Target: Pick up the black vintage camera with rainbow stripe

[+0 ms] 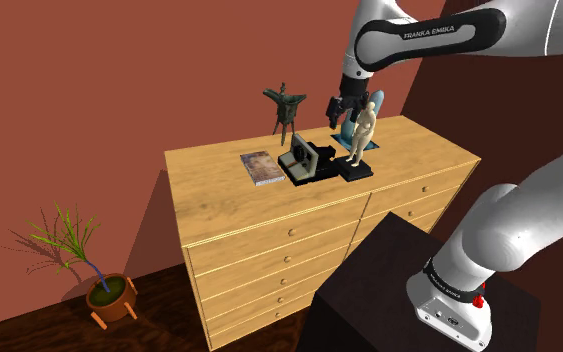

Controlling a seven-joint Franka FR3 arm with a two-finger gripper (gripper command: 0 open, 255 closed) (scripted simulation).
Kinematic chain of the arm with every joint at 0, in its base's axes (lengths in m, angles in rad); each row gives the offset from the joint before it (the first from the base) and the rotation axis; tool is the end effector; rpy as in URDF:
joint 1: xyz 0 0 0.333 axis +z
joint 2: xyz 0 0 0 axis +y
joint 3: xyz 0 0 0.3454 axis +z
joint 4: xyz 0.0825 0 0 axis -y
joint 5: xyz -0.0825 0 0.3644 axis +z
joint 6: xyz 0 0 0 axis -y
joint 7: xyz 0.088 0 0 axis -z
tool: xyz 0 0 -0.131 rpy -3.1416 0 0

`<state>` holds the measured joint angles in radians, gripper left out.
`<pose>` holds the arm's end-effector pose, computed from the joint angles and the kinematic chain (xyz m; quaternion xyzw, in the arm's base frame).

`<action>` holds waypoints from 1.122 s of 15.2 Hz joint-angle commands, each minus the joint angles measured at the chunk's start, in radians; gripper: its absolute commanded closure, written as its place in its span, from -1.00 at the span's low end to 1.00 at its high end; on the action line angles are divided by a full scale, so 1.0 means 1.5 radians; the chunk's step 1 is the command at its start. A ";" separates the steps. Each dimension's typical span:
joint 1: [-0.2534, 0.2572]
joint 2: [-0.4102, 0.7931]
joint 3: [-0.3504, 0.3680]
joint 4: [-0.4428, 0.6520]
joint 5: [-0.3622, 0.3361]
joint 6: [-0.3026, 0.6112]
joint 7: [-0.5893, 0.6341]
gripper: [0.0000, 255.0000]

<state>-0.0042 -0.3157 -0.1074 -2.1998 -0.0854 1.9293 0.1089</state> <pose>0.4335 -0.0606 0.5254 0.9951 -0.0937 0.0220 0.0236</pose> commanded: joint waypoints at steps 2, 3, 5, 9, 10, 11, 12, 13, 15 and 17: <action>-0.003 0.075 -0.010 0.040 0.010 0.034 -0.001 -1.00; -0.004 0.101 -0.013 0.055 0.015 0.044 -0.002 -1.00; -0.006 0.152 -0.018 0.087 0.024 0.062 -0.005 -1.00; -0.013 0.255 -0.027 0.161 0.047 0.087 -0.011 -1.00; -0.016 0.281 -0.029 0.182 0.053 0.091 -0.013 -1.00; -0.019 0.308 -0.030 0.204 0.060 0.095 -0.015 -1.00; -0.022 0.334 -0.031 0.226 0.066 0.097 -0.017 -1.00; -0.025 0.361 -0.032 0.250 0.073 0.099 -0.019 -1.00; -0.033 0.414 -0.033 0.301 0.086 0.099 -0.022 -1.00; -0.041 0.470 -0.032 0.357 0.098 0.096 -0.024 -1.00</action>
<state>-0.0583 0.3415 -0.1553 -1.7154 0.0510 2.0788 0.0772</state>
